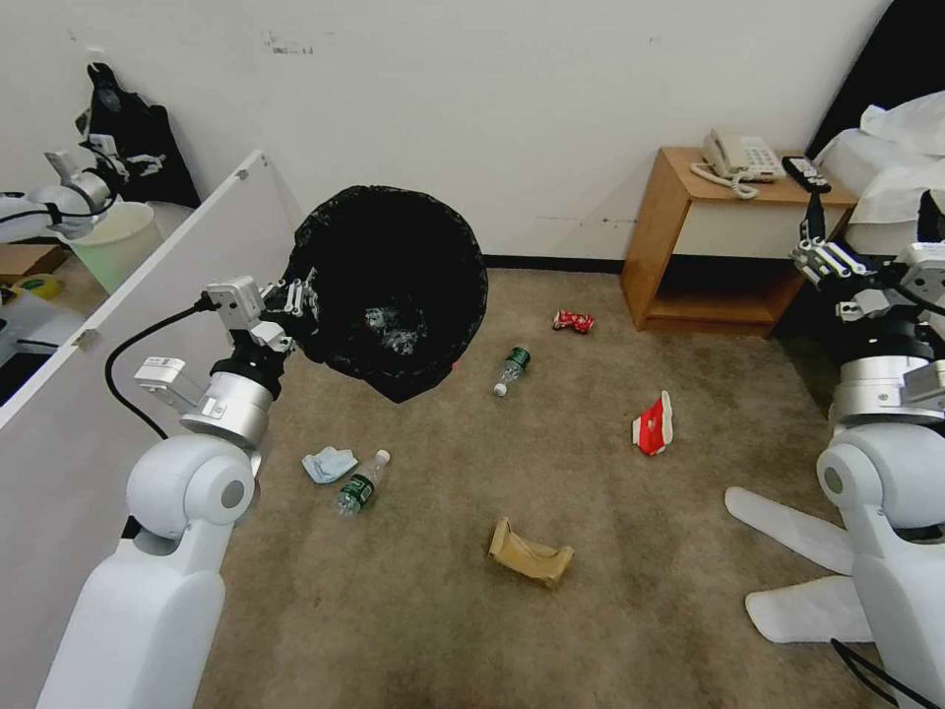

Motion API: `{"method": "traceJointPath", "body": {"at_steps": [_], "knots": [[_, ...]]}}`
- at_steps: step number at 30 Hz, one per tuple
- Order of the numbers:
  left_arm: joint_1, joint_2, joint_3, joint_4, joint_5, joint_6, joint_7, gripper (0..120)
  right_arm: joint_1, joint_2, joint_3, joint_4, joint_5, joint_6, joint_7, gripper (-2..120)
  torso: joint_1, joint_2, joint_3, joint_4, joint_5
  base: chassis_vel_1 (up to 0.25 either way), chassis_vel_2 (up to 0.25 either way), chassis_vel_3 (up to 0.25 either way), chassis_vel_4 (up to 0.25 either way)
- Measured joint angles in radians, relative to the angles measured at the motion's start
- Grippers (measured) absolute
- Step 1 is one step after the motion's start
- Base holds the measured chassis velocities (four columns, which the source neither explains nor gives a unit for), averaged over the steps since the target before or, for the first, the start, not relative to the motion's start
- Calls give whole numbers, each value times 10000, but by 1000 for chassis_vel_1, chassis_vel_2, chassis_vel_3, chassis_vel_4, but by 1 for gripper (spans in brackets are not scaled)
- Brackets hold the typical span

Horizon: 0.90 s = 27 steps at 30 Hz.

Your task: Pick up the trash bin, then pick up the garbage from the floor and place it into the trash bin.

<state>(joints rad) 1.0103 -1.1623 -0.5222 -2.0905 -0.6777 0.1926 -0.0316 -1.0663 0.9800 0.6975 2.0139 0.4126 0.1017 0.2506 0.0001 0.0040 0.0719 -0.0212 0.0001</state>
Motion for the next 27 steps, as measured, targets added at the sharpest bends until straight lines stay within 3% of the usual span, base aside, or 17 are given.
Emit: {"method": "traceJointPath", "body": {"at_steps": [8, 10, 11, 13, 19, 21, 22, 24, 27], "knots": [[-31, -23, 5, 67, -16, 0, 0, 4, 87, -101, -73, -210, 269, -715, 304, 100, 0, 0, 1, 4, -1, 5, -7, -4, 7], [-30, -24, 5, 69, -17, 0, 3, 4, 109, -187, -76, -107, 730, -1684, 847, 100, 0, 0, 0, 3, 0, 0, 0, 0, 0], [-30, -24, 5, 69, -17, 0, 3, 4, 109, -187, -76, -107, 730, -1684, 847, 100, 0, 0, 0, 3, 0, 0, 0, 0, 0], [-23, -25, 5, 71, -16, 0, 5, 4, 113, -289, -76, 98, 1516, -2858, 1570, 100, 0, 0, 0, 2, -1, 0, 0, 0, 0], [-2, -25, 7, 73, -17, 0, 7, 4, 97, -344, -82, 306, 2476, -3817, 2122, 100, -1, 0, 0, 3, -1, 0, 0, 0, 0], [8, -25, 10, 73, -17, 0, 10, 4, 14, -380, -27, 645, 3507, -4707, 2382, 100, -1, 0, 0, 3, -1, 0, 0, 0, 0], [8, -25, 10, 73, -17, 0, 10, 4, 14, -380, -27, 645, 3507, -4707, 2382, 100, -1, 0, 0, 3, -1, 0, 0, 0, 0], [22, -26, 11, 73, -17, 0, 13, 4, -137, -417, 92, 1036, 4588, -6123, 2808, 100, -1, 0, 1, 4, -2, 0, 0, 0, 0], [34, -25, 11, 73, -17, 0, 15, 4, -253, -425, 170, 1201, 5243, -7142, 3220, 100, -1, 0, 0, 3, -1, 0, 0, 0, 0]]}}
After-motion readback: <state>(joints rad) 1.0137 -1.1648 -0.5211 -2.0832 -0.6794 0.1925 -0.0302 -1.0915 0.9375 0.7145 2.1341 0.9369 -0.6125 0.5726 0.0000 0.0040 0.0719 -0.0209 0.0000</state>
